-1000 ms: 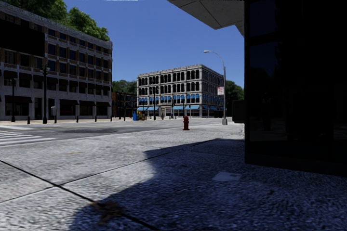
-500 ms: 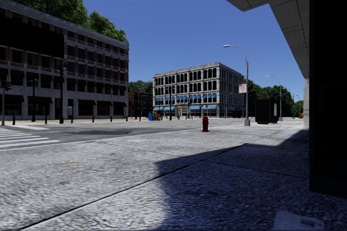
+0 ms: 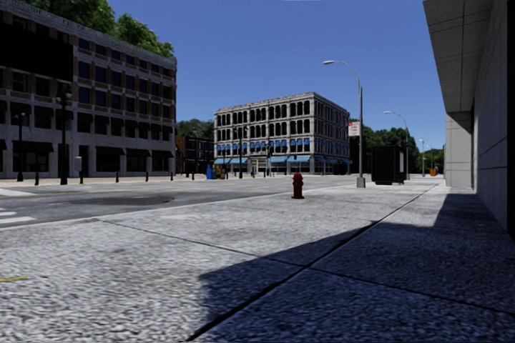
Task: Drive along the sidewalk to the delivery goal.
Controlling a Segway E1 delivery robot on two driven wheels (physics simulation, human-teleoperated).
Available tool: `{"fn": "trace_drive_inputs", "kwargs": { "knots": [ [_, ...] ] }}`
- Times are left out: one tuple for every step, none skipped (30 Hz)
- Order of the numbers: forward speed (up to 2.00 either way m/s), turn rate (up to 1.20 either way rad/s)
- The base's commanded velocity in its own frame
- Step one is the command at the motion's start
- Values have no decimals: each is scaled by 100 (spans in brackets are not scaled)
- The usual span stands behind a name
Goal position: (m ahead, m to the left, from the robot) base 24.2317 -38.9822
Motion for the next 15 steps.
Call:
{"fn": "trace_drive_inputs", "kwargs": {
  "knots": [
    [200,-53],
    [200,-53],
    [200,-53],
    [200,-53],
    [200,-53],
    [200,-53],
    [200,-53],
    [200,-53],
    [200,-53],
    [200,-53],
    [200,-53],
    [200,-53],
    [200,-53],
    [200,-53],
    [200,-53]
  ]
}}
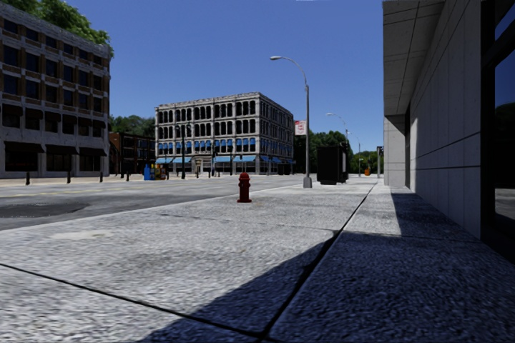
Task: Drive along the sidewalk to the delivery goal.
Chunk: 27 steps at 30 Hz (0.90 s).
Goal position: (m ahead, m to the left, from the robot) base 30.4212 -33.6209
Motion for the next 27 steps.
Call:
{"fn": "trace_drive_inputs", "kwargs": {
  "knots": [
    [200,-53],
    [200,-53],
    [200,-53],
    [200,-53],
    [200,-53],
    [200,-53],
    [200,-53],
    [200,-53],
    [200,-53],
    [200,-53],
    [200,-53],
    [200,-53],
    [200,-53],
    [200,-53],
    [200,-49],
    [200,-49],
    [200,-39],
    [200,-33],
    [200,0],
    [200,0],
    [200,0],
    [200,0],
    [200,0],
    [200,0],
    [200,0],
    [200,0],
    [200,0]
  ]
}}
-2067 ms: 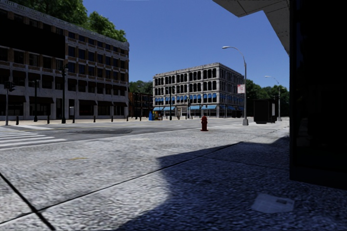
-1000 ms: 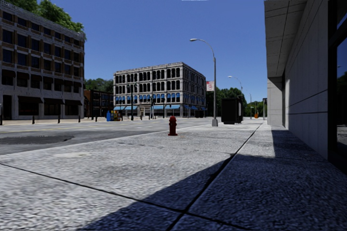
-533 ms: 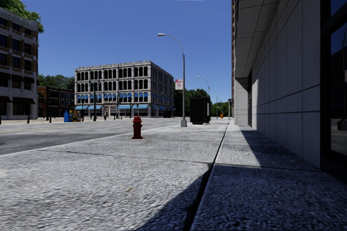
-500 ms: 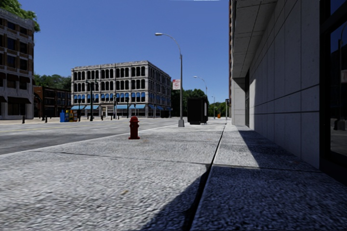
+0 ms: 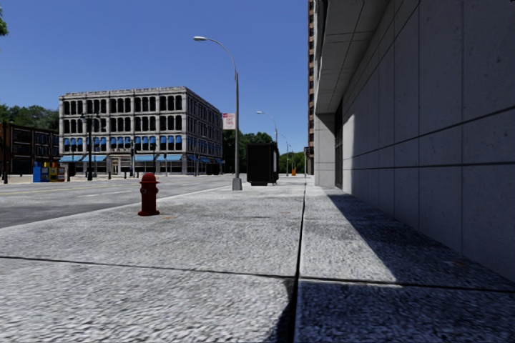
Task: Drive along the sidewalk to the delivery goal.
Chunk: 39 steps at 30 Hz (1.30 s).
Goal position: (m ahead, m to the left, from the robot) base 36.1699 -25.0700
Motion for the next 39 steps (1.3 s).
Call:
{"fn": "trace_drive_inputs", "kwargs": {
  "knots": [
    [200,0],
    [200,0],
    [200,0],
    [200,-9],
    [200,-15],
    [200,-15],
    [200,-18],
    [200,-23],
    [200,-23],
    [200,-24],
    [200,-24],
    [200,-24],
    [200,-24],
    [200,-24],
    [200,-24],
    [200,-24],
    [200,-24],
    [200,-24],
    [200,-24],
    [200,-24],
    [200,-24],
    [200,-24],
    [200,-24],
    [200,-24],
    [200,-24],
    [200,-24],
    [200,-24],
    [200,-24],
    [200,-24],
    [200,-36],
    [200,-36],
    [200,-53],
    [200,-58],
    [200,-60],
    [200,-60],
    [200,-59],
    [200,-47],
    [200,-47],
    [200,-2]
  ]
}}
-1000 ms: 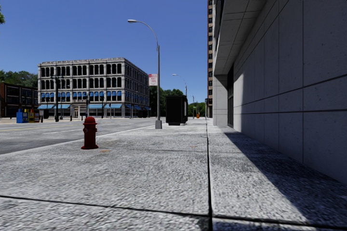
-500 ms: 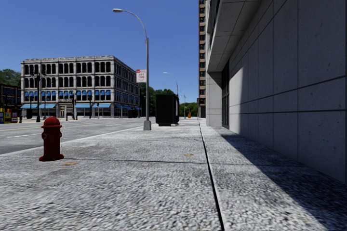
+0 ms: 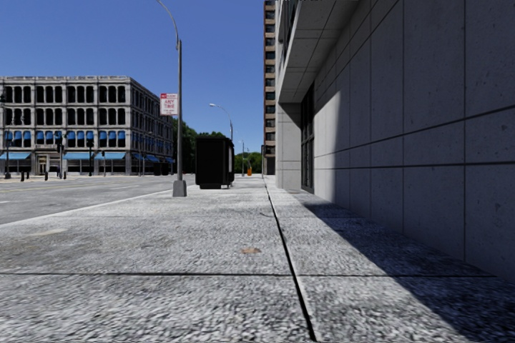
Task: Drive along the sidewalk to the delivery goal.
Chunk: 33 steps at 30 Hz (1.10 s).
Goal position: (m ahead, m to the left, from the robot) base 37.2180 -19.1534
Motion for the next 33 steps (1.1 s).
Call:
{"fn": "trace_drive_inputs", "kwargs": {
  "knots": [
    [200,0],
    [200,0],
    [200,0],
    [200,0],
    [200,0],
    [200,0],
    [200,0],
    [200,0],
    [200,0],
    [200,0],
    [200,0],
    [200,0],
    [200,0],
    [200,0],
    [200,14],
    [200,33],
    [200,33],
    [200,31],
    [200,9],
    [200,0],
    [200,0],
    [200,0],
    [200,0],
    [200,0],
    [200,0],
    [200,0],
    [200,0],
    [200,0],
    [200,0],
    [200,0],
    [200,0],
    [200,0],
    [200,0]
  ]
}}
